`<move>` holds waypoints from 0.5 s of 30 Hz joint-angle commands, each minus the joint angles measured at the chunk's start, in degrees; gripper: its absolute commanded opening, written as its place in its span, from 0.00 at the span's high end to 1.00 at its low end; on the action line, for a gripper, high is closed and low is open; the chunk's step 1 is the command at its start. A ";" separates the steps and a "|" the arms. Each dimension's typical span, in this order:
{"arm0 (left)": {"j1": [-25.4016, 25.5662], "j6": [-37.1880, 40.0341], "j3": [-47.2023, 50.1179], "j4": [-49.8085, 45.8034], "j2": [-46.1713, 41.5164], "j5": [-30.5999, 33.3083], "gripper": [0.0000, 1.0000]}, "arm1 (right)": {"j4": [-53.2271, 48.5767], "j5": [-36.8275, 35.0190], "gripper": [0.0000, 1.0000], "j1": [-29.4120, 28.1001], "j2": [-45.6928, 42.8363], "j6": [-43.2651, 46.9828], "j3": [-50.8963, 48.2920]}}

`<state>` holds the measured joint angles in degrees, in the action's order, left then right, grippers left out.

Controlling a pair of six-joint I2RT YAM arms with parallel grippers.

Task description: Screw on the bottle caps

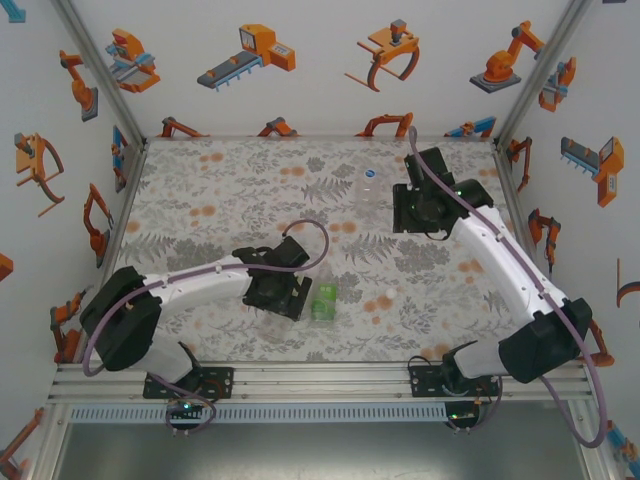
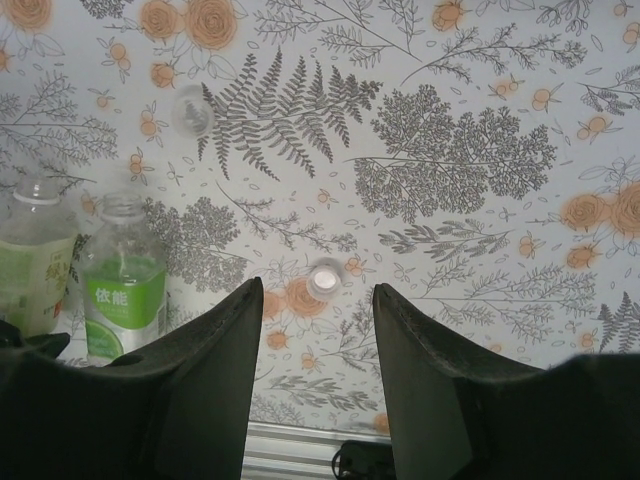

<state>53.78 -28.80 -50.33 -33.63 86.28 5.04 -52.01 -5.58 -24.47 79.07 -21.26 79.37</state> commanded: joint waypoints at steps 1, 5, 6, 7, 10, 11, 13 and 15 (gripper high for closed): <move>-0.30 0.74 0.34 0.70 2.22 -2.01 0.25 | 0.28 -0.11 0.53 0.13 -1.54 -0.96 -0.80; -0.26 1.39 -0.38 0.61 3.70 -2.96 0.31 | 0.13 -0.22 0.53 0.15 -1.89 -0.97 -0.97; -0.27 1.42 -0.39 0.59 3.66 -2.95 0.32 | 0.15 -0.22 0.53 0.13 -1.96 -0.98 -0.98; -0.28 1.39 -0.32 0.59 3.63 -2.86 0.33 | 0.15 -0.19 0.53 0.14 -1.99 -1.05 -0.98; -0.25 1.26 0.05 0.69 2.85 -2.70 0.35 | 0.07 0.09 0.53 0.15 -2.16 -0.99 -1.06; -0.26 1.21 0.15 0.75 2.62 -2.58 0.35 | 0.05 0.21 0.53 0.20 -2.21 -1.04 -1.15; -0.28 1.27 0.55 1.00 1.96 -2.64 0.37 | -0.04 0.61 0.53 0.16 -2.11 -1.15 -1.15; -0.28 1.21 0.88 1.11 1.14 -2.59 0.39 | -0.29 0.92 0.53 0.16 -2.29 -1.25 -1.15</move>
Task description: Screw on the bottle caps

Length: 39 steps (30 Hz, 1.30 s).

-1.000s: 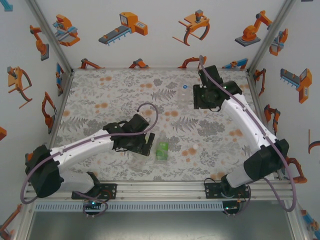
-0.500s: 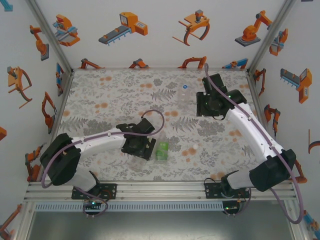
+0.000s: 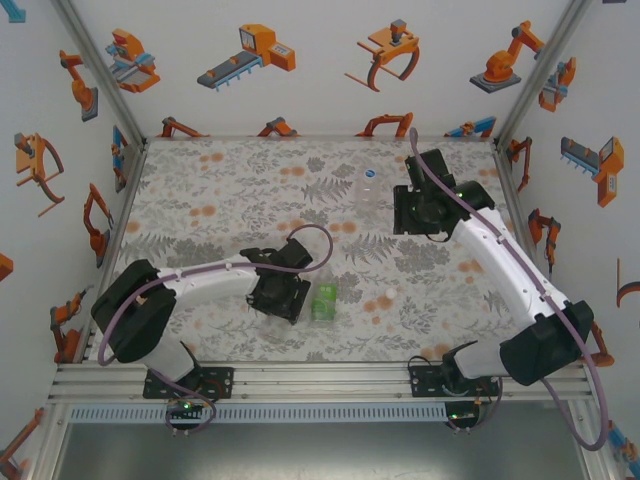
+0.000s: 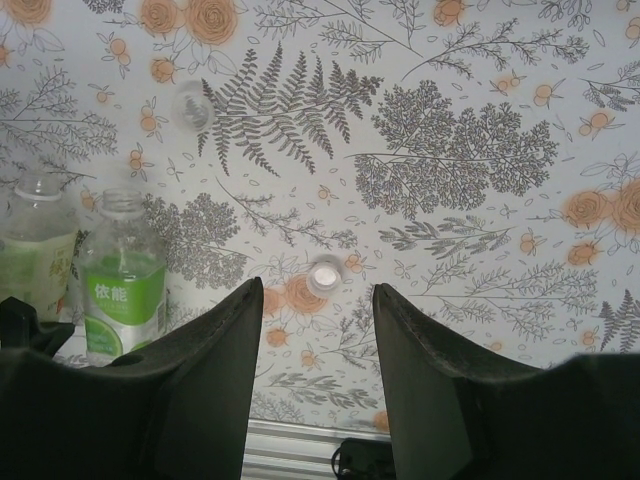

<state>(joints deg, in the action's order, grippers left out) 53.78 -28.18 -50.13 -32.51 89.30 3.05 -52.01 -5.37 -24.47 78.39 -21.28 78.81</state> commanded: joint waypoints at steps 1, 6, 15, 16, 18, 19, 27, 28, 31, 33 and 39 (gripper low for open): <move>-0.28 0.63 0.76 -0.01 -2.18 -0.50 0.40 | -0.34 0.87 0.53 0.15 -1.73 -1.33 -0.58; -0.28 0.95 0.82 -0.43 -4.65 -0.64 0.41 | -0.33 2.93 0.53 0.16 -2.10 -1.52 -1.44; -0.34 2.39 0.47 -2.68 -12.52 2.55 0.45 | -0.07 5.52 0.54 0.03 -3.44 -3.33 -4.64; -0.34 2.63 0.39 -2.76 -13.59 2.95 0.46 | -0.19 5.62 0.54 -0.03 -3.53 -3.42 -4.86; -0.34 3.29 0.06 -3.19 -16.01 3.68 0.48 | -0.38 5.78 0.54 -0.06 -3.72 -3.64 -5.39; -0.44 3.48 -0.24 -3.46 -17.10 4.07 0.49 | -0.40 5.88 0.55 -0.11 -3.76 -3.65 -5.62; -1.30 5.11 -3.43 -3.32 -27.99 5.63 0.61 | 1.05 6.68 0.55 -1.33 -3.18 -5.12 -7.59; -1.46 5.16 -3.48 -2.87 -29.43 5.63 0.63 | 1.25 6.62 0.55 -1.75 -3.04 -5.25 -7.77; -2.15 5.18 -3.18 -1.46 -34.50 5.25 0.68 | 2.07 6.34 0.56 -2.79 -2.31 -5.77 -8.36; -2.83 5.18 -2.63 -0.54 -37.67 4.82 0.71 | 2.41 6.16 0.56 -3.62 -1.38 -5.88 -8.56; -4.73 5.27 -0.72 1.71 -43.69 1.78 0.85 | 3.85 5.37 0.56 -5.36 0.14 -6.67 -11.45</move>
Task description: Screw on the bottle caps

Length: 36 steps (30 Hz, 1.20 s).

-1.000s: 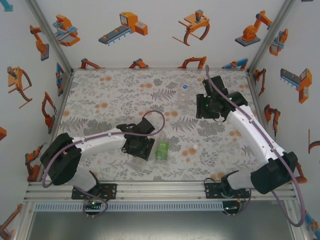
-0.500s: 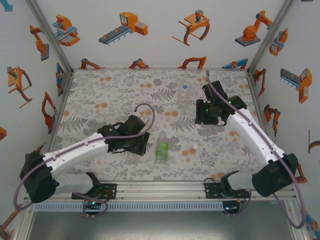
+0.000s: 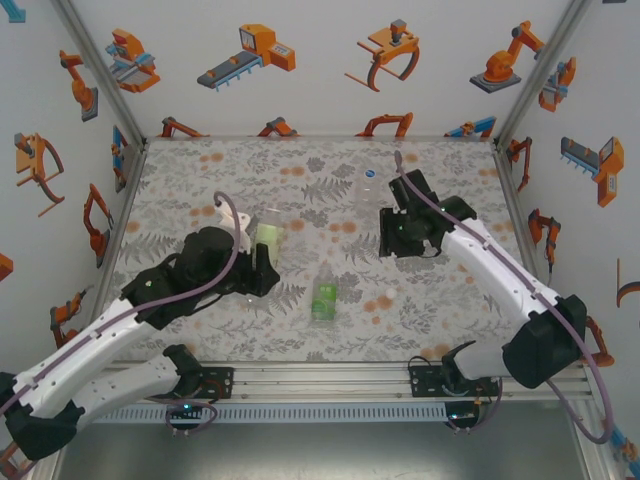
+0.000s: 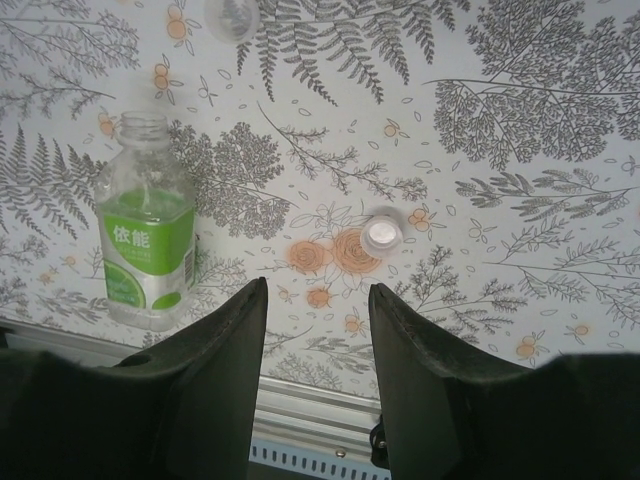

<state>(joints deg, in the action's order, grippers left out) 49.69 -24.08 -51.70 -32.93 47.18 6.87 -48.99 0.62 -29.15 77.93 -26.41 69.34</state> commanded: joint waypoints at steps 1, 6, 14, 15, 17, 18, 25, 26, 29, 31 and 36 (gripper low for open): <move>-0.73 1.41 0.95 2.30 -2.16 -2.59 0.87 | 1.43 -0.60 0.56 -0.80 0.64 -1.98 -3.10; -0.89 2.11 1.42 3.74 -3.87 -4.43 0.95 | 4.35 -0.96 0.56 -1.00 0.64 -4.25 -8.67; -1.00 2.62 1.28 4.55 -3.29 -4.00 0.95 | 9.63 -1.34 0.56 -1.00 1.60 -5.68 -16.44; -1.00 2.66 1.25 4.61 -3.17 -3.97 0.95 | 10.31 -1.65 0.56 -1.00 1.76 -5.67 -17.12; -1.00 2.55 1.32 4.71 -3.23 -3.94 0.95 | 11.09 -2.24 0.55 -1.00 2.37 -5.66 -18.07; -1.00 2.47 1.34 4.80 -3.23 -3.90 0.95 | 11.47 -2.53 0.55 -1.00 2.82 -5.67 -18.38; -1.09 2.15 1.93 5.07 -3.61 -4.11 0.95 | 15.05 -2.86 0.55 -1.00 3.78 -6.28 -20.65; -1.09 2.10 1.87 5.07 -3.65 -4.06 0.95 | 15.16 -2.91 0.55 -1.02 4.02 -6.28 -20.65; -1.18 1.85 1.96 5.15 -3.72 -4.02 0.95 | 15.49 -3.01 0.55 -1.00 4.88 -6.28 -20.65; -1.18 1.75 2.14 5.33 -3.79 -4.07 0.95 | 15.95 -2.74 0.55 -1.00 5.46 -6.28 -20.74; -1.26 1.45 2.30 5.29 -3.77 -4.26 0.95 | 15.97 -2.73 0.56 -1.00 6.67 -6.58 -20.56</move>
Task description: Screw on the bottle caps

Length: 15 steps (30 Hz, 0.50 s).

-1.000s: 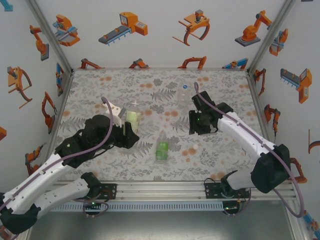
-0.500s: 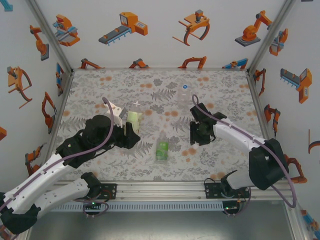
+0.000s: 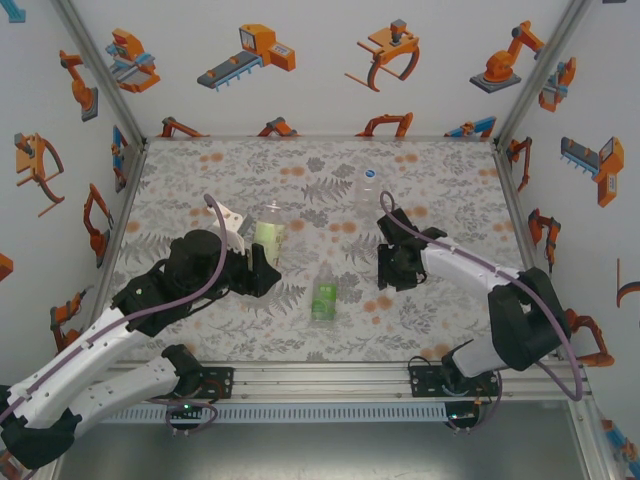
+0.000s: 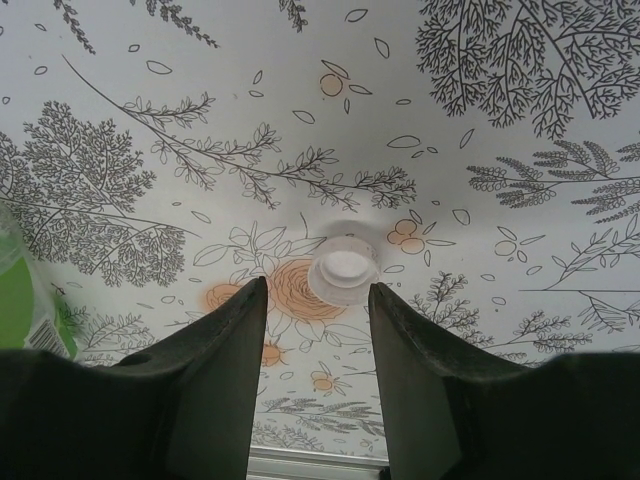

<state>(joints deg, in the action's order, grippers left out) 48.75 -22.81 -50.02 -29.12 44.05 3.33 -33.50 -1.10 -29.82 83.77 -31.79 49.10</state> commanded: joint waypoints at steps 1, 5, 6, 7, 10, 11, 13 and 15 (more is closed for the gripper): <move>-0.40 0.18 0.67 1.53 -0.68 -0.77 0.95 | 0.38 -1.09 0.56 -0.32 1.03 -1.26 -0.33; -0.50 -0.15 0.89 1.61 -0.59 -0.70 0.95 | -0.02 -1.35 0.56 -0.32 1.40 -1.34 -0.50; -0.57 -0.24 0.98 1.78 -0.65 -0.80 0.96 | -0.15 -1.36 0.56 -0.32 1.40 -1.43 -0.63; -0.61 -0.30 1.06 1.88 -0.63 -0.87 0.95 | -0.14 -1.30 0.56 -0.32 1.41 -1.48 -0.73; -0.59 -0.31 1.16 2.12 -0.67 -0.88 0.96 | -0.12 -1.36 0.56 -0.37 1.40 -1.69 -1.06; -0.59 -0.44 1.22 2.14 -0.67 -0.87 0.96 | -0.12 -1.43 0.56 -0.32 1.42 -1.74 -1.03; -0.64 -0.46 1.26 2.27 -0.75 -0.87 0.96 | -0.17 -1.49 0.56 -0.32 1.48 -1.84 -1.11; -0.68 -0.45 1.33 2.23 -0.86 -0.79 0.96 | -0.17 -1.62 0.56 -0.32 1.49 -1.80 -1.20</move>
<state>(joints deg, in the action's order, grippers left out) 48.56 -22.85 -49.25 -28.77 43.99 3.16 -33.56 -1.13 -29.82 84.75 -32.62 48.69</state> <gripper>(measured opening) 0.573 0.441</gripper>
